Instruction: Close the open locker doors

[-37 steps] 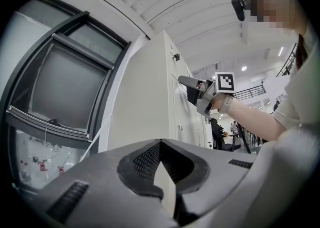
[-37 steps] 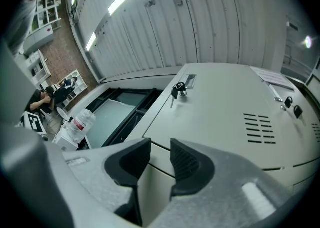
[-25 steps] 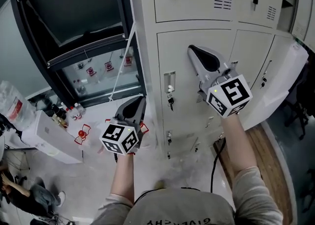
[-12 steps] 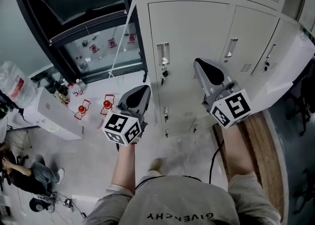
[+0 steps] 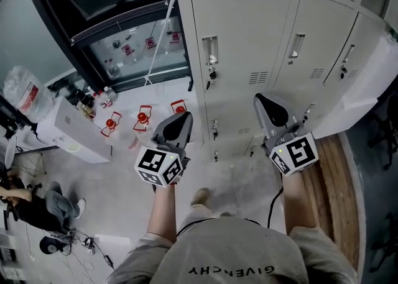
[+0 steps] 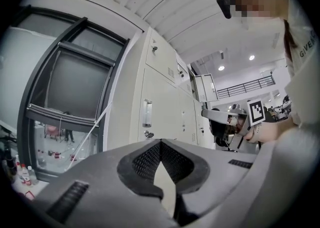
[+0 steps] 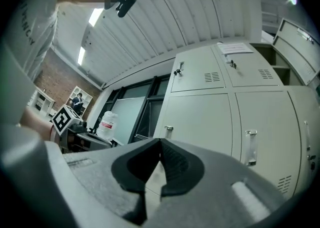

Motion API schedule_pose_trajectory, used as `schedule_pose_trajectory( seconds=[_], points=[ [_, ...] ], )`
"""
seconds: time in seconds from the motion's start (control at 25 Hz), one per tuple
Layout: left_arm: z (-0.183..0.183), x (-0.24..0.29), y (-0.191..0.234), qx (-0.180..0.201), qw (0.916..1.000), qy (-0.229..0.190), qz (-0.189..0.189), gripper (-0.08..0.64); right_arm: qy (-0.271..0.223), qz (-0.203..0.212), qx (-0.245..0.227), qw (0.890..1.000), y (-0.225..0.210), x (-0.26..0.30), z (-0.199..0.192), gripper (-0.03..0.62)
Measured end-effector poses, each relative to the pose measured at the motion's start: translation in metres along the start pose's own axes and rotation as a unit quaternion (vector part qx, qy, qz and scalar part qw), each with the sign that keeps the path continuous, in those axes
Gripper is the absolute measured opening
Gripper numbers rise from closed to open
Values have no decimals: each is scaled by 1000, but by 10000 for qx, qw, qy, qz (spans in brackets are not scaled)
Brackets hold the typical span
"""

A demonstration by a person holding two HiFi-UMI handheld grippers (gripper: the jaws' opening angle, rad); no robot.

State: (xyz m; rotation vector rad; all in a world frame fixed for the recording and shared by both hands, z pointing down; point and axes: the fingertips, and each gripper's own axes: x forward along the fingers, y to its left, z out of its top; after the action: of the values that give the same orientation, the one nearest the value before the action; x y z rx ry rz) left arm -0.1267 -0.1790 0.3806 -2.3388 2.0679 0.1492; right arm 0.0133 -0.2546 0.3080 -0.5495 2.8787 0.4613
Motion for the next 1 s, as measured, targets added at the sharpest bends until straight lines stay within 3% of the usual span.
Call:
schedule_pose_trajectory(
  seconds=[0.24,0.56,1.0],
  points=[
    [-16,-26,-16,118,9998,55,144,-3,112,41,175,9998,18,-30,-16,-2],
    [-29,-51,-26,-16,9994,64,353,-3,233,-18,452,9987,31,-64,-34,-2],
    [-34,-59,-39,-18,9993,78,362,-3,308,-61,536,9981,39,-88,-40,-2]
  ],
)
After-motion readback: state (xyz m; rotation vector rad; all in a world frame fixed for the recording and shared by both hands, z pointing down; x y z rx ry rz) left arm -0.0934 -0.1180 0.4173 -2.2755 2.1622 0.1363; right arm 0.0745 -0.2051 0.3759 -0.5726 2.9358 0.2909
